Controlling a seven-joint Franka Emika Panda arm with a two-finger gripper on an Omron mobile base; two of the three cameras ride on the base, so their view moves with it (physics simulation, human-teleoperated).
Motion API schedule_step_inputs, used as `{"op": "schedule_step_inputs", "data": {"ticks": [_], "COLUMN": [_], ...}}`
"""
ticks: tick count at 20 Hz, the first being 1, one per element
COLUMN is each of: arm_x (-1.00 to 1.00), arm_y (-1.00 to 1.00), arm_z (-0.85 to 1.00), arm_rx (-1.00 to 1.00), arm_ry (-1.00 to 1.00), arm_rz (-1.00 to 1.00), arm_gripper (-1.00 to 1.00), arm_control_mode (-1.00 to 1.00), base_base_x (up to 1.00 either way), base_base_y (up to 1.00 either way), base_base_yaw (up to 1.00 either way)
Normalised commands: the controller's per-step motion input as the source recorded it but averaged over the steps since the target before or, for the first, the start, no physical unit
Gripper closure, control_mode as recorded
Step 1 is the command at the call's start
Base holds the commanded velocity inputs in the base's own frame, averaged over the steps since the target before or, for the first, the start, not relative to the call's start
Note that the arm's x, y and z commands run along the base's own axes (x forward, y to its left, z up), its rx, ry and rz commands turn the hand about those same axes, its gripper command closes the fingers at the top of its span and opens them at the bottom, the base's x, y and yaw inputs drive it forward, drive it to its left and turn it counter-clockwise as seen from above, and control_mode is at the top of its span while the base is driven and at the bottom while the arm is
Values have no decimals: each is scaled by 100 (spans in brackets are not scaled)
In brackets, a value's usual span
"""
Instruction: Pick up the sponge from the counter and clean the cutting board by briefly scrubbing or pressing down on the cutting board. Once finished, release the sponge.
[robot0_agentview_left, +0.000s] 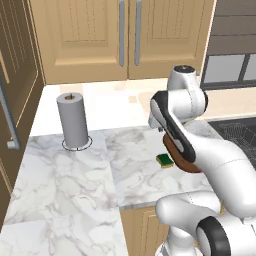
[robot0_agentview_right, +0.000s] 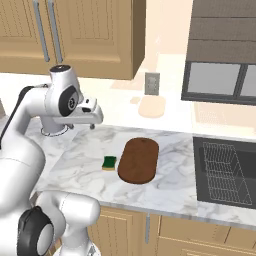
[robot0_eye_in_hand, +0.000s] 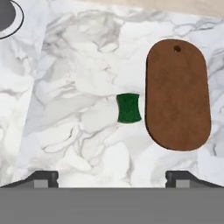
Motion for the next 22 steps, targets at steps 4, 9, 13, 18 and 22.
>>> {"op": "schedule_step_inputs", "data": {"ticks": [4,9,13,18,22], "arm_x": [-7,-1,16,39,44], "arm_y": [-2,-19,-26,-22,-12], "arm_z": [-85,-74,-54,-47,-44], "arm_rx": [-7,1,3,0,0], "arm_ry": [16,15,4,5,2], "arm_rz": [0,0,0,0,0], "arm_gripper": [-100,-100,-100,-100,-100], "arm_control_mode": [-100,-100,-100,-100,-100], "base_base_x": [0,0,0,0,0], "base_base_y": [0,0,0,0,0], "base_base_yaw": [0,0,0,0,0]}}
